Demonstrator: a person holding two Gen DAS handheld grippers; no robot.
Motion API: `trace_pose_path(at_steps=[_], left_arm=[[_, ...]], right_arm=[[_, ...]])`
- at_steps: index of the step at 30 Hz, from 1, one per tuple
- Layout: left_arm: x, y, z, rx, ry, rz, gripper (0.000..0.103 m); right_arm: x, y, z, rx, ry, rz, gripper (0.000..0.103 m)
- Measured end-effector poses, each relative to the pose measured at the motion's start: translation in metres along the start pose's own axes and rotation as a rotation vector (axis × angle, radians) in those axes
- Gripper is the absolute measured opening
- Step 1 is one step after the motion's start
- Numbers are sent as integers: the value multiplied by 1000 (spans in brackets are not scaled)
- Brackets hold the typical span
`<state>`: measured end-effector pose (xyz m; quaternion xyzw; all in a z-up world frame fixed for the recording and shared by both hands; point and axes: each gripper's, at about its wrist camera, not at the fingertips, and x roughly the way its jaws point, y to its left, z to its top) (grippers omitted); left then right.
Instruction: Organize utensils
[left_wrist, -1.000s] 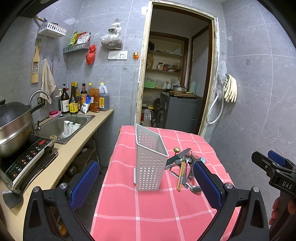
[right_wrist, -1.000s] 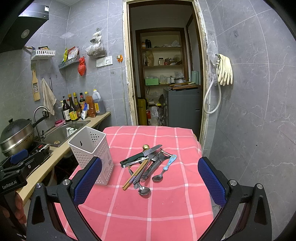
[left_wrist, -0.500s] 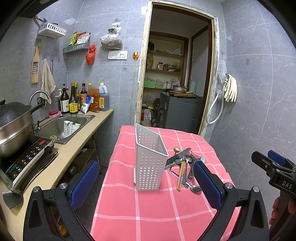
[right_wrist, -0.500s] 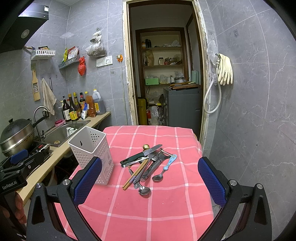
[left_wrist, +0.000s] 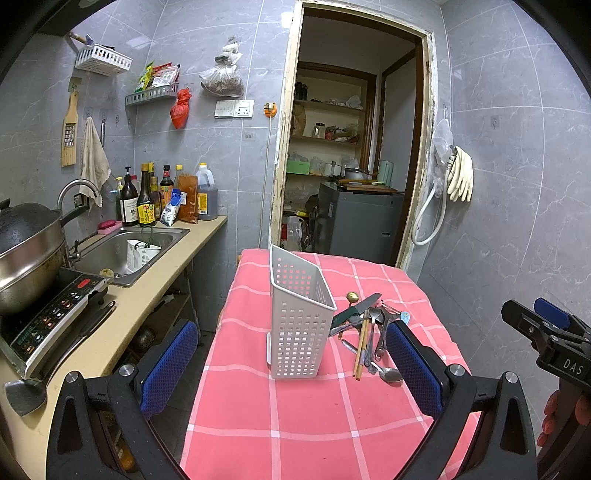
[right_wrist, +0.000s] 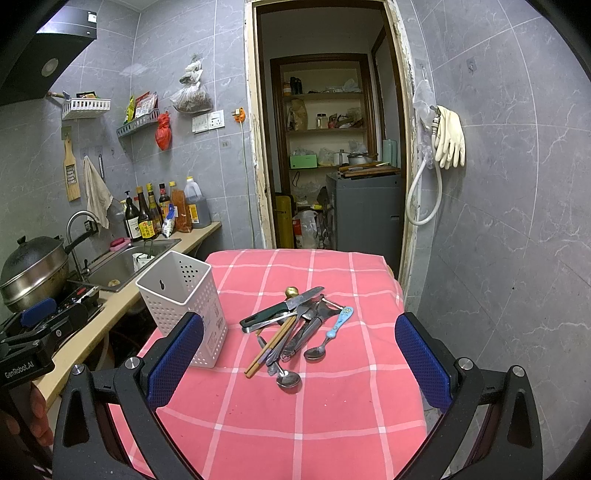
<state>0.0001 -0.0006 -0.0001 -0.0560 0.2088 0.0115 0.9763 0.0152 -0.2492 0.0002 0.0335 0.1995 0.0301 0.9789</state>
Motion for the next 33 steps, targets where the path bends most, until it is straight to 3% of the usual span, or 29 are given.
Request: trace_pose_path(at_steps=[17, 33], left_arm=[[6, -7, 3, 14, 24, -24, 102], [75, -31, 58, 51, 62, -278, 102]], right_arm=[[13, -9, 6, 24, 24, 7, 102], [57, -50, 33, 151, 103, 10, 102]])
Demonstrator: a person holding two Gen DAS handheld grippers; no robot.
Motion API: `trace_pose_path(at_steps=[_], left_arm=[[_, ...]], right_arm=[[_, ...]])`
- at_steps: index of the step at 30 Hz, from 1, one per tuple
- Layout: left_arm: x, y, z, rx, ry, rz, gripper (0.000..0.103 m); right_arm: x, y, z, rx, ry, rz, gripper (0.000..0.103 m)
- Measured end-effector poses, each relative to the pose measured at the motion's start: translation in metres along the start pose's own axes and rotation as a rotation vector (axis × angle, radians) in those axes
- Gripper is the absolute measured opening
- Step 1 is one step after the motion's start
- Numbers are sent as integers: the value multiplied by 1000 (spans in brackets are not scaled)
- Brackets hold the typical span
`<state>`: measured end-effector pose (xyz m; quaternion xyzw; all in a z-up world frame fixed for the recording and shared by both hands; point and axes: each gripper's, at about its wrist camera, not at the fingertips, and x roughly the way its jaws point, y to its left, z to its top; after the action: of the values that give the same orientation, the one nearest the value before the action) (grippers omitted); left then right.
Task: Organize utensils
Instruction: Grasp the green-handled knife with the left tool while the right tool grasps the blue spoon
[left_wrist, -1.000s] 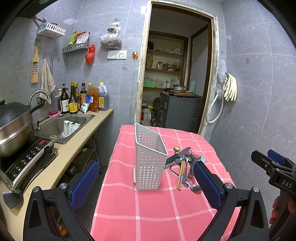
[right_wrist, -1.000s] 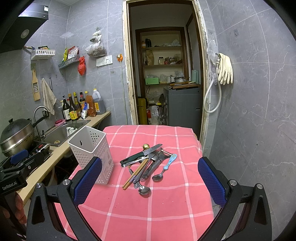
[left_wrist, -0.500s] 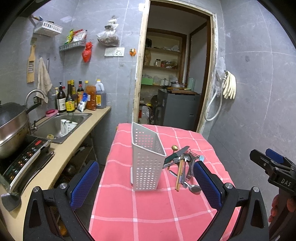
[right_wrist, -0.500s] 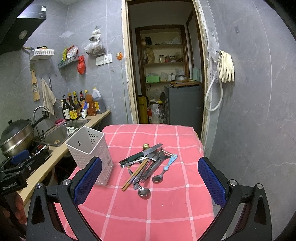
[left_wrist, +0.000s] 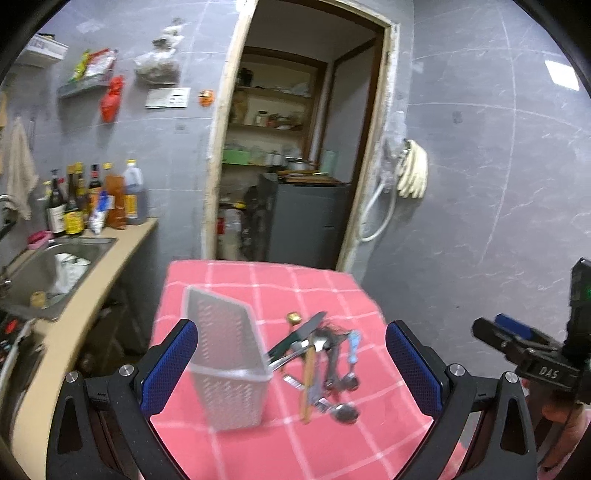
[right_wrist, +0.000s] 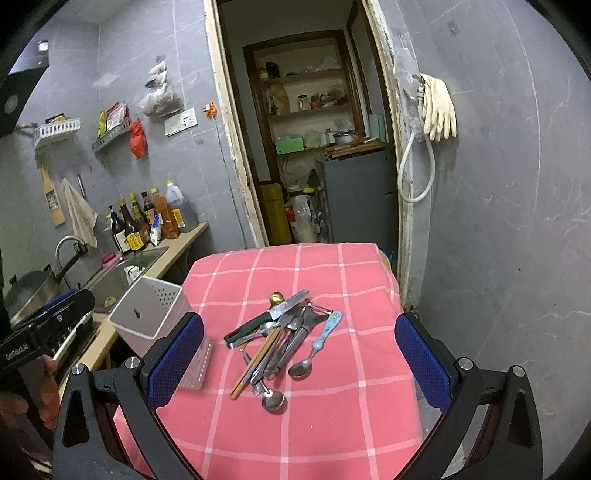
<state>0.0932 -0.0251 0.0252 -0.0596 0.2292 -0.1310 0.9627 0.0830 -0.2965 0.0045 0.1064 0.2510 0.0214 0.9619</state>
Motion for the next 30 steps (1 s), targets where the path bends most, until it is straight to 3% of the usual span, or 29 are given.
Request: trace_pose_path(at_steps=[9, 15, 20, 25, 28, 30], left_arm=[[54, -27, 29, 55, 76, -80, 102], [111, -34, 36, -11, 204, -60, 99], [168, -48, 37, 24, 306, -21, 87], [225, -53, 31, 31, 419, -39, 64], [261, -48, 20, -5, 499, -52, 52], [280, -45, 10, -26, 543, -54, 50]], right_arm=[[40, -33, 10, 56, 84, 55, 100], [92, -54, 8, 91, 174, 137, 84], [148, -74, -3, 118, 267, 199, 64], [199, -82, -19, 130, 358, 256, 44], [229, -83, -30, 139, 413, 286, 39], [245, -83, -34, 152, 444, 301, 37]])
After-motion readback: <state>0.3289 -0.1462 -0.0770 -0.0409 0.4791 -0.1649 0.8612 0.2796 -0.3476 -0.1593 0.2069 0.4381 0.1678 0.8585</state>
